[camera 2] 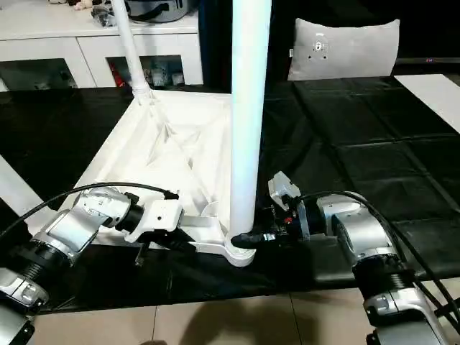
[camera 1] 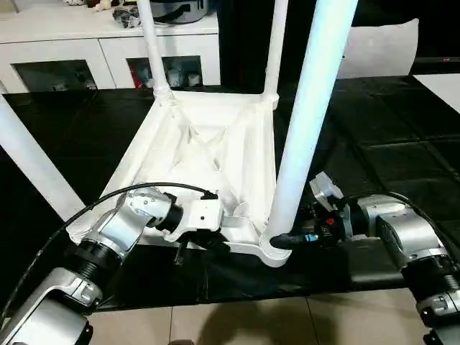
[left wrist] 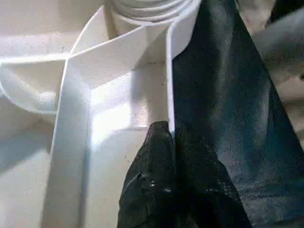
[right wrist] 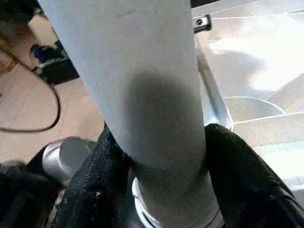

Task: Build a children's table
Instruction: Rotate leg to tighten

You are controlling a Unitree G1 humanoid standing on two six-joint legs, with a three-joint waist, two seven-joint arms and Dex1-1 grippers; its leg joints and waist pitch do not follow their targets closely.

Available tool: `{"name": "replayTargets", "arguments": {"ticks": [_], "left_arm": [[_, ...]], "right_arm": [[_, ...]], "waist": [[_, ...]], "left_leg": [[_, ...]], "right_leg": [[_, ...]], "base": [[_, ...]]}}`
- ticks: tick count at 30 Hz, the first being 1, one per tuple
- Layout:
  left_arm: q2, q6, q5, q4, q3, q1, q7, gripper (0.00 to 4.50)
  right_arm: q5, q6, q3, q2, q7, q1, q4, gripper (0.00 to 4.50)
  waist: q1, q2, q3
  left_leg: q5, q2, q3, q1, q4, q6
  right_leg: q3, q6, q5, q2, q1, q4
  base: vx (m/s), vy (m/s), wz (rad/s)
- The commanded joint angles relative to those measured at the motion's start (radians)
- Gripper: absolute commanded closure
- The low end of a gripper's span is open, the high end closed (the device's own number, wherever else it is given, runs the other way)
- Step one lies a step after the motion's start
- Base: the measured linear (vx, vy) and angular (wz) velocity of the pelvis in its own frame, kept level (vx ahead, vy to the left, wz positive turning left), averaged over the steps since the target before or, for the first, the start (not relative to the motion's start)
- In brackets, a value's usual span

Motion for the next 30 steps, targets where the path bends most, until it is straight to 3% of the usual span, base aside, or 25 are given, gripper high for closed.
{"name": "replayTargets", "arguments": {"ticks": [1, 5, 8, 9, 10, 11, 12, 13, 14, 15, 16, 17, 18, 20, 21, 24, 27, 30], "left_arm": [[-0.052, 0.089, -0.018, -0.042, 0.001, 0.011, 0.068, 4.5], [-0.09, 0.181, -0.028, -0.086, 0.025, 0.019, 0.137, 4.5], [-0.133, 0.263, -0.021, -0.124, 0.041, 0.022, 0.21, 4.5], [-0.155, 0.298, -0.016, -0.136, 0.05, 0.021, 0.243, 4.5], [-0.185, 0.336, -0.009, -0.138, 0.062, 0.013, 0.291, 4.5], [-0.218, 0.372, 0.001, -0.134, 0.075, 0.002, 0.346, 4.5], [-0.228, 0.381, 0.004, -0.131, 0.079, -0.002, 0.365, 4.5], [-0.245, 0.397, 0.012, -0.125, 0.086, -0.01, 0.4, 4.5], [-0.257, 0.408, 0.02, -0.12, 0.09, -0.016, 0.427, 4.5], [-0.271, 0.415, 0.028, -0.11, 0.098, -0.024, 0.462, 4.5], [-0.276, 0.417, 0.03, -0.108, 0.1, -0.027, 0.472, 4.5], [-0.291, 0.425, 0.037, -0.098, 0.108, -0.035, 0.51, 4.5], [-0.316, 0.408, 0.061, -0.071, 0.116, -0.052, 0.581, 4.5], [-0.314, 0.391, 0.08, -0.062, 0.106, -0.054, 0.591, 4.5], [-0.313, 0.389, 0.084, -0.062, 0.104, -0.053, 0.589, 4.5], [-0.288, 0.356, 0.078, -0.063, 0.103, -0.041, 0.55, 4.5], [-0.272, 0.349, 0.072, -0.062, 0.099, -0.034, 0.531, 4.5], [-0.234, 0.298, 0.067, -0.037, 0.09, -0.028, 0.481, 4.5]], "right_arm": [[0.038, 0.063, -0.008, 0.053, -0.095, 0.006, -0.042, 2.41], [-0.013, 0.062, -0.018, 0.127, -0.276, 0.022, -0.062, 2.41], [-0.077, 0.077, -0.036, 0.218, -0.491, 0.014, -0.036, 2.44], [-0.093, 0.087, -0.047, 0.252, -0.568, 0.011, -0.029, 2.44], [-0.103, 0.098, -0.062, 0.294, -0.651, 0.001, -0.012, 2.46], [-0.115, 0.105, -0.079, 0.338, -0.743, -0.011, 0.012, 2.46], [-0.12, 0.106, -0.084, 0.351, -0.774, -0.015, 0.021, 2.46], [-0.123, 0.115, -0.105, 0.38, -0.846, -0.029, 0.049, 2.46], [-0.119, 0.122, -0.126, 0.403, -0.9, -0.042, 0.073, 2.46], [-0.114, 0.117, -0.144, 0.423, -0.942, -0.055, 0.099, 2.46], [-0.112, 0.114, -0.149, 0.429, -0.953, -0.059, 0.107, 2.46], [-0.111, 0.095, -0.162, 0.448, -0.982, -0.072, 0.134, 2.11], [-0.111, 0.031, -0.186, 0.488, -1.038, -0.102, 0.191, 1.91], [-0.118, -0.014, -0.189, 0.5, -1.035, -0.113, 0.212, 1.77], [-0.124, -0.026, -0.187, 0.5, -1.028, -0.114, 0.213, 1.71], [-0.124, -0.023, -0.179, 0.467, -0.955, -0.088, 0.169, 1.4], [-0.118, -0.018, -0.171, 0.434, -0.916, -0.072, 0.141, 1.1], [-0.087, -0.034, -0.17, 0.345, -0.778, -0.054, 0.097, 0.9]], "waist": [[-0.007, -0.02, -0.065], [-0.027, -0.022, -0.058], [-0.08, -0.018, -0.051], [-0.089, -0.017, -0.052], [-0.108, -0.007, -0.05], [-0.128, 0.001, -0.049], [-0.135, 0.012, -0.047], [-0.147, 0.011, -0.048], [-0.15, 0.01, -0.047], [-0.16, 0.007, -0.045], [-0.171, -0.002, -0.043], [-0.177, -0.006, -0.044], [-0.176, -0.003, -0.047], [-0.184, 0.001, -0.05], [-0.186, 0.003, -0.052], [-0.183, -0.004, -0.057], [-0.166, -0.003, -0.063], [-0.142, -0.006, -0.068]], "left_leg": [[-0.047, 0.019, 0.011, -0.013, -0.063, 0.076], [-0.105, 0.004, 0.013, -0.011, -0.061, 0.048], [-0.175, -0.006, 0.008, -0.011, -0.053, 0.044], [-0.187, -0.006, 0.006, -0.013, -0.052, 0.047], [-0.219, 0.002, 0.003, -0.005, -0.052, 0.05], [-0.255, 0.018, -0.006, -0.005, -0.057, 0.049], [-0.285, 0.033, -0.014, -0.008, -0.065, 0.047], [-0.354, 0.062, -0.03, -0.015, -0.086, 0.05], [-0.386, 0.07, -0.034, -0.015, -0.093, 0.048], [-0.407, 0.054, -0.027, -0.004, -0.088, 0.039], [-0.36, 0.008, -0.009, 0.008, -0.059, 0.031], [-0.305, -0.017, 0.002, 0.007, -0.042, 0.039], [-0.292, -0.018, 0.003, 0.009, -0.042, 0.046], [-0.284, -0.002, -0.007, -0.002, -0.052, 0.057], [-0.282, 0.007, -0.011, -0.006, -0.057, 0.063], [-0.218, 0.004, -0.011, -0.016, -0.063, 0.072], [-0.114, 0.011, -0.011, -0.026, -0.064, 0.096], [-0.069, 0.007, -0.004, -0.024, -0.058, 0.118]], "right_leg": [[0.065, -0.018, -0.398, -0.063, 0.068, -0.07], [0.048, 0.039, -0.514, -0.06, 0.066, -0.093], [0.016, 0.106, -0.578, -0.051, 0.067, -0.123], [0.01, 0.116, -0.581, -0.049, 0.069, -0.128], [-0.001, 0.12, -0.583, -0.049, 0.07, -0.14], [-0.009, 0.114, -0.564, -0.053, 0.08, -0.14], [-0.01, 0.109, -0.547, -0.056, 0.088, -0.135], [0.009, 0.096, -0.494, -0.057, 0.101, -0.104], [0.019, 0.087, -0.478, -0.06, 0.103, -0.092], [0.03, 0.076, -0.493, -0.064, 0.091, -0.101], [0.009, 0.081, -0.578, -0.069, 0.073, -0.133], [-0.012, 0.104, -0.629, -0.067, 0.069, -0.15], [-0.016, 0.107, -0.627, -0.068, 0.069, -0.153], [-0.015, 0.106, -0.573, -0.062, 0.079, -0.147], [-0.004, 0.094, -0.535, -0.064, 0.081, -0.139], [0.018, 0.035, -0.456, -0.07, 0.086, -0.117], [0.037, -0.026, -0.349, -0.074, 0.089, -0.09], [0.047, -0.049, -0.3, -0.069, 0.086, -0.075]], "base": [[0.0, 0.0, 0.0], [0.0, 0.0, 0.0], [0.0, 0.0, 0.0], [0.0, 0.0, 0.0], [0.0, 0.0, 0.0], [0.0, 0.0, 0.0], [0.0, 0.0, 0.0], [0.0, 0.0, 0.0], [0.0, 0.0, 0.0], [0.0, 0.0, 0.0], [0.0, 0.0, 0.0], [0.0, 0.0, 0.0], [0.0, 0.0, 0.0], [0.0, 0.0, 0.0], [0.0, 0.0, 0.0], [0.0, 0.0, 0.0], [0.0, 0.0, 0.0], [0.0, 0.0, 0.0]]}}
